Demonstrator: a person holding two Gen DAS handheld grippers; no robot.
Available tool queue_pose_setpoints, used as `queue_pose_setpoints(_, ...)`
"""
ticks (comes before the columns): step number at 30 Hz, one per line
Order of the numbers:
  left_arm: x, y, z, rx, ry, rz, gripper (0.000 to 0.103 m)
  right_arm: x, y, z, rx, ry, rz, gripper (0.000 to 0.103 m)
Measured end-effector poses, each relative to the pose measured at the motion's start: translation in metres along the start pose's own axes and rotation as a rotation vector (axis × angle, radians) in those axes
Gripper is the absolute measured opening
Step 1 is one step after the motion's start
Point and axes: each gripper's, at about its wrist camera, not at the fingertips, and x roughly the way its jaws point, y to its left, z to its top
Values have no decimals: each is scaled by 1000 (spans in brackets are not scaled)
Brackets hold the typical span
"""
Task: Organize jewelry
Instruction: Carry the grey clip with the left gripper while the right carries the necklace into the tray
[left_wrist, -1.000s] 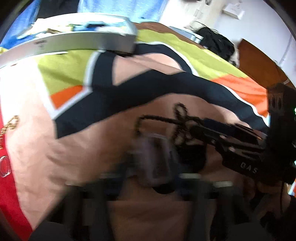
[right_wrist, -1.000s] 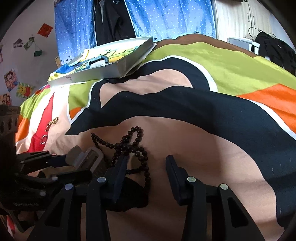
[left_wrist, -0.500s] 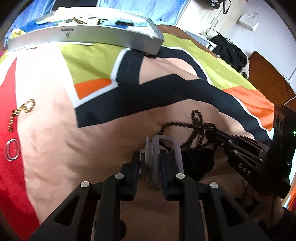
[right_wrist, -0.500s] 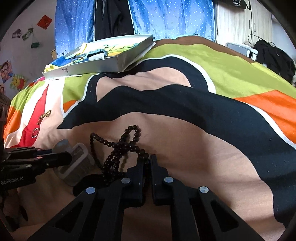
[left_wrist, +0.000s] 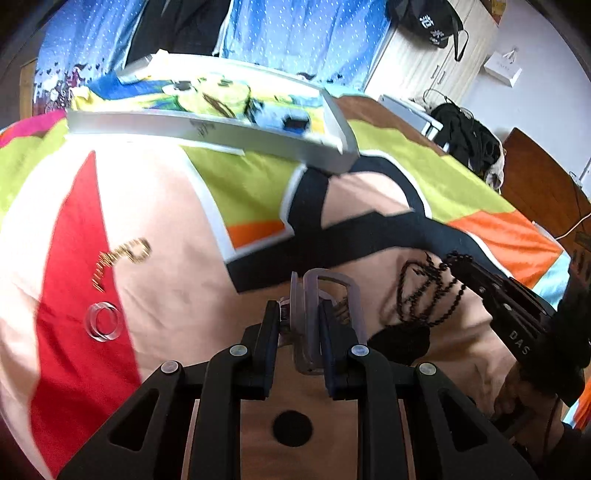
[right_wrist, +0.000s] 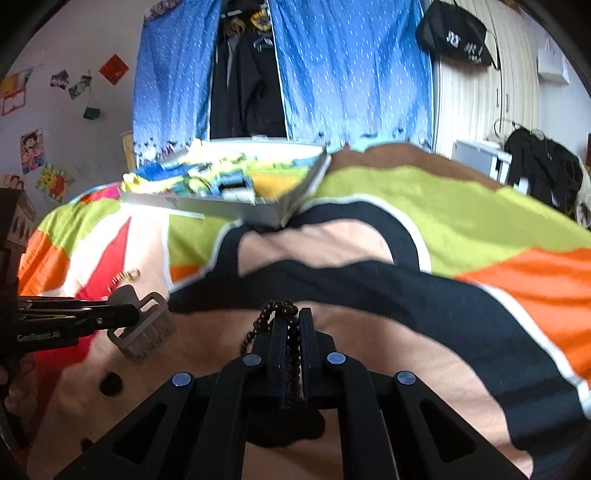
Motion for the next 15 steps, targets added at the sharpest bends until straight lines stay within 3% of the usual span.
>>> queue_pose_setpoints(9, -37, 26, 52, -11, -95, 24, 17, -2, 22, 41, -11, -49, 39, 6)
queue_pose_setpoints(15, -46, 52, 97, 3, -150, 68, 17, 8, 47, 104, -87, -126, 82, 6)
